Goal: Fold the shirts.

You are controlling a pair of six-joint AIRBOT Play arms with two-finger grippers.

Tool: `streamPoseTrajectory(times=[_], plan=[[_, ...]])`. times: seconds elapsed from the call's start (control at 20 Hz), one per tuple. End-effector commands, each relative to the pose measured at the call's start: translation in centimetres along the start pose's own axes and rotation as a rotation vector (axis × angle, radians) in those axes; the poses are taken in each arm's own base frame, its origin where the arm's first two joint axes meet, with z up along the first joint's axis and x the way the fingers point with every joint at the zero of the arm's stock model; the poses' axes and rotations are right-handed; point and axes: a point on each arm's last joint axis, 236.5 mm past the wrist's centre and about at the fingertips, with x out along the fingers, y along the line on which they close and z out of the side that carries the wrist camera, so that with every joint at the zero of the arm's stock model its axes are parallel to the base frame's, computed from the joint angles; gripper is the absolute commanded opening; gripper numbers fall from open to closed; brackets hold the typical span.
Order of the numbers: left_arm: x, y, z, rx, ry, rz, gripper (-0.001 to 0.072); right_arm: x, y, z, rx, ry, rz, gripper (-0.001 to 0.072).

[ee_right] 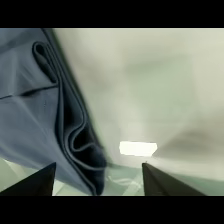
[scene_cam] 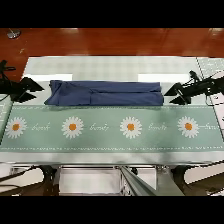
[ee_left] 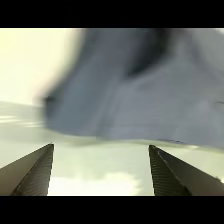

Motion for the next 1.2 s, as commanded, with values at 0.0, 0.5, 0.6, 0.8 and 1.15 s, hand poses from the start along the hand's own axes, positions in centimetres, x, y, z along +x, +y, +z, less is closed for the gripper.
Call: streamPoseTrajectory(times=[0.0, 0.5, 0.6, 0.8, 1.15], plan=[[0.4, -5.9, -2.9, 0.089, -0.090, -0.137, 0.0704, 2.9, 2.2, 0.2, -0.007, 0.006, 0.044, 0.0616], [7.5, -17.0, -9.4, 0.299, 0.040, -0.255, 0.0019, 1.4, 7.6, -0.4, -0.179, 0.020, 0.023, 0.0031], [8.3, -18.8, -10.9, 0.363, 0.071, -0.266, 0.0019, -1.1, 8.2, -3.5, -0.285, 0.033, -0.009, 0.0030], [11.0, -23.1, -14.1, 0.484, 0.065, -0.272, 0.0018, -5.5, 7.3, -9.6, -0.335, -0.111, -0.092, 0.0031], [18.7, -31.0, -21.7, 0.611, 0.273, -0.319, 0.0017, -11.1, 9.0, -17.4, -0.349, -0.313, -0.097, 0.0031]])
